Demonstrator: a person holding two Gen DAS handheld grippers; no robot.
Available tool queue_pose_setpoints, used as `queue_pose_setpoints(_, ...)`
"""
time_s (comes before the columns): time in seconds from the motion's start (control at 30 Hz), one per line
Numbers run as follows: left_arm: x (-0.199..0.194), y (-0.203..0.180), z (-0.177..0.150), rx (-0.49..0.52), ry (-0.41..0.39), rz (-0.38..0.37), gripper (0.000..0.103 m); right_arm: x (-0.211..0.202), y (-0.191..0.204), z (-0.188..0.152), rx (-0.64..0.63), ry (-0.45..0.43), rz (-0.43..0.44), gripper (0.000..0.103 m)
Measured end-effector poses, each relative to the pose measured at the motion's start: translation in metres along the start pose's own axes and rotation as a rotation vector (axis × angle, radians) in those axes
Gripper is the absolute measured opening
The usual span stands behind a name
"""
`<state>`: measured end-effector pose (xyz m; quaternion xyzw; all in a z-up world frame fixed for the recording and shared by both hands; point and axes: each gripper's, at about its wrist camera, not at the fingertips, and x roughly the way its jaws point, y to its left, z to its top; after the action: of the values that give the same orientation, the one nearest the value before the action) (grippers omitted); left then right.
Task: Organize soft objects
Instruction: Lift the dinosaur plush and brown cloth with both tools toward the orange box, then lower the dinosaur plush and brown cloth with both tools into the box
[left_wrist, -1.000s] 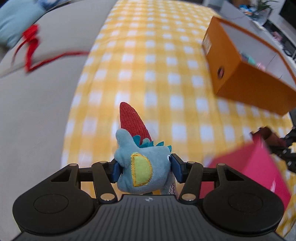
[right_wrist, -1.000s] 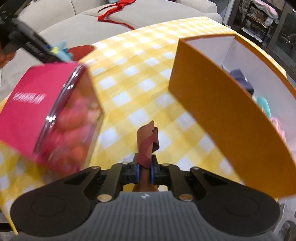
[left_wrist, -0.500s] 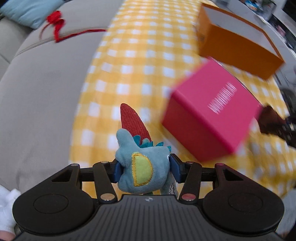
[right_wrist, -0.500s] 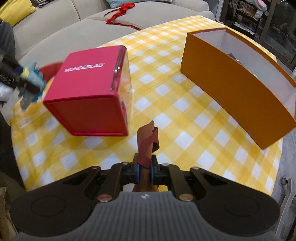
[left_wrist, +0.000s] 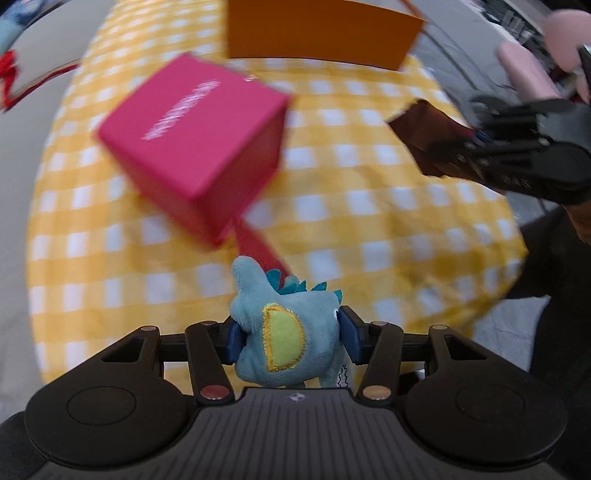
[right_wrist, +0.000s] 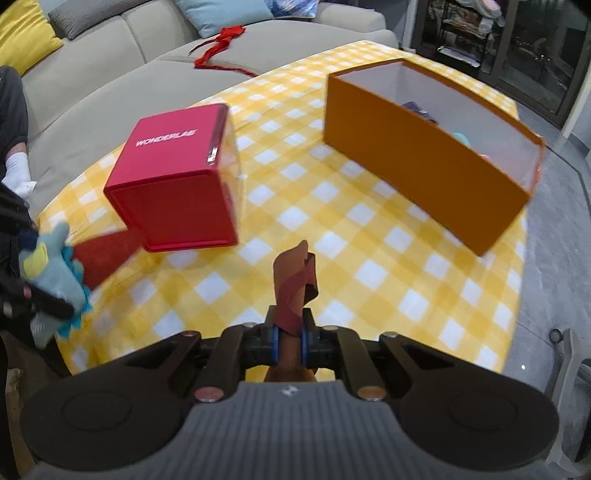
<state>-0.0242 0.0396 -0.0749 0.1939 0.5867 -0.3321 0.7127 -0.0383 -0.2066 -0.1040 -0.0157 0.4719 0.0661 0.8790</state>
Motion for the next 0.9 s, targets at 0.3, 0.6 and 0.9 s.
queue_pose_setpoints(0.3, 0.005, -0.073, 0.052, 0.178, -0.037, -0.08, 0.059, -0.037, -0.041, 0.013, -0.025, -0.032, -0.08, 0.008)
queue_pose_setpoints(0.6, 0.006, -0.116, 0.128, 0.318, -0.124, -0.084, 0.059, -0.046, -0.078, 0.043, -0.053, -0.045, -0.151, 0.008)
queue_pose_setpoints(0.9, -0.003, -0.11, 0.197, 0.378, -0.196, -0.014, 0.059, -0.033, -0.114, 0.098, -0.044, -0.093, -0.19, 0.008)
